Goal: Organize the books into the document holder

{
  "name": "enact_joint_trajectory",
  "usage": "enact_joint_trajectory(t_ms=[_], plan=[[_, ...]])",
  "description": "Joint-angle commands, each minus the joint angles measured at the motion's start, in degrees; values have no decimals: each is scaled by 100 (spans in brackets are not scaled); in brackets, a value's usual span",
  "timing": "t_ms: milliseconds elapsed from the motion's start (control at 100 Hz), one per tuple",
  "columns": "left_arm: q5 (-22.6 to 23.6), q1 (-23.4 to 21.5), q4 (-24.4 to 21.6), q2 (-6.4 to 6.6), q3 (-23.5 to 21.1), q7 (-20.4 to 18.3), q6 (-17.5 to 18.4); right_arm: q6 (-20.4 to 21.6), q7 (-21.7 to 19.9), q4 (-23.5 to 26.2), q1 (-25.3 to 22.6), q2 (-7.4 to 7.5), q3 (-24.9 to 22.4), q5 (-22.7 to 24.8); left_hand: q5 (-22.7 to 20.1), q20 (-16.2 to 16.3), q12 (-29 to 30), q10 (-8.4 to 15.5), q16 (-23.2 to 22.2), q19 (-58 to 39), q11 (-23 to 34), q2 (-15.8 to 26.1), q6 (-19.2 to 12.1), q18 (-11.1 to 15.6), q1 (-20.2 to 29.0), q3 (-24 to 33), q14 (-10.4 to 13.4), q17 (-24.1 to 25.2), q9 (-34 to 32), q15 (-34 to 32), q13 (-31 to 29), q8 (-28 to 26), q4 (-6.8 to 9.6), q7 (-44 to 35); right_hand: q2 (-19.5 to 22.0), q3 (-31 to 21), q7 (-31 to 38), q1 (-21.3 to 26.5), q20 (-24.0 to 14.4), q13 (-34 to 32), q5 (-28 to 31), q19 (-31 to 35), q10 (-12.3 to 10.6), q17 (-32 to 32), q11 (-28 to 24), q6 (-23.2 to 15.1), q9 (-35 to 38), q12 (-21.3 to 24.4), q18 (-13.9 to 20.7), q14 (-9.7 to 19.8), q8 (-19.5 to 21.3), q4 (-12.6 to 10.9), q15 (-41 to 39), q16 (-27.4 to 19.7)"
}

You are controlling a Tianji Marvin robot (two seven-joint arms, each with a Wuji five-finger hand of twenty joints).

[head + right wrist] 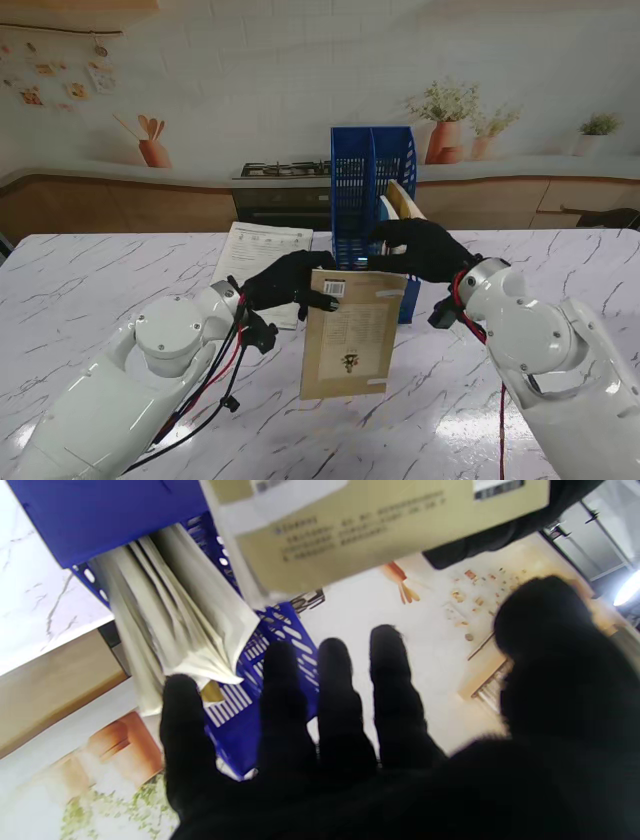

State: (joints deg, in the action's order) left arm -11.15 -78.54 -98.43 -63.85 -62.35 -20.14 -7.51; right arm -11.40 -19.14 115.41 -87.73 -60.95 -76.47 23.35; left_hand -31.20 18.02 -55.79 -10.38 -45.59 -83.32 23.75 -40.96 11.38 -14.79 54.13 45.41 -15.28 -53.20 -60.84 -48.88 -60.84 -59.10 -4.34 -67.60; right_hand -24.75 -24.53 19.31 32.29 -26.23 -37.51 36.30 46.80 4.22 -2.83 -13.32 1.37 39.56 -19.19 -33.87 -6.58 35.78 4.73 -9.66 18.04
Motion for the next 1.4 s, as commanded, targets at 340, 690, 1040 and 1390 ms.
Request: enact_joint_trajectory(t_ms=[340, 690, 1040, 1390], plan=[[73, 114, -245, -13, 8, -48, 256, 390, -671, -237, 161, 147, 10, -133, -410, -62, -169, 241, -185, -469, -115, 359, -1084, 315, 799, 903, 245, -191, -232, -379, -501, -417, 189, -732, -211, -265, 51, -169, -54, -39, -78, -107, -117, 55, -14, -207, 101, -60, 670, 145, -52, 66, 46, -5], [102, 164, -220, -20, 5, -26, 279, 567, -1212, -389, 269, 256, -25, -415, -404, -58, -205, 262, -196, -490, -137, 356, -1103, 325, 785, 903, 269, -188, -242, -394, -503, -467, 191, -720, -97, -225, 2725, 1568, -1340, -1635, 79, 1882, -245, -1528, -1406, -663, 1228, -1095, 1059, 405, -392, 456, -1540, 954], [14, 311, -5, -96, 75, 141, 281, 1355, -1812, -854, 458, 367, 27, -1301, -408, -60, -215, 267, -197, -491, -159, 352, -1128, 325, 771, 892, 261, -187, -243, -394, -500, -485, 182, -708, 968, -2778, 2747, 1760, -2367, -2376, 520, 4591, -101, -3582, -3074, -887, 1450, -2355, 1864, 705, 2341, 138, -4462, 1910], [-162, 429, 195, -237, 165, 498, 148, 1601, -1366, -853, 150, 290, -9, -1220, -220, -4, 107, 22, -209, -510, -418, 528, -1034, 301, 806, 501, 184, -27, -90, -365, -368, -187, 188, -578, 1389, -2740, 3911, 1889, -1955, -3870, 702, 7082, -461, -6628, -5130, -1204, 1949, -3066, 3621, 2300, 3498, -177, -7478, 2944]])
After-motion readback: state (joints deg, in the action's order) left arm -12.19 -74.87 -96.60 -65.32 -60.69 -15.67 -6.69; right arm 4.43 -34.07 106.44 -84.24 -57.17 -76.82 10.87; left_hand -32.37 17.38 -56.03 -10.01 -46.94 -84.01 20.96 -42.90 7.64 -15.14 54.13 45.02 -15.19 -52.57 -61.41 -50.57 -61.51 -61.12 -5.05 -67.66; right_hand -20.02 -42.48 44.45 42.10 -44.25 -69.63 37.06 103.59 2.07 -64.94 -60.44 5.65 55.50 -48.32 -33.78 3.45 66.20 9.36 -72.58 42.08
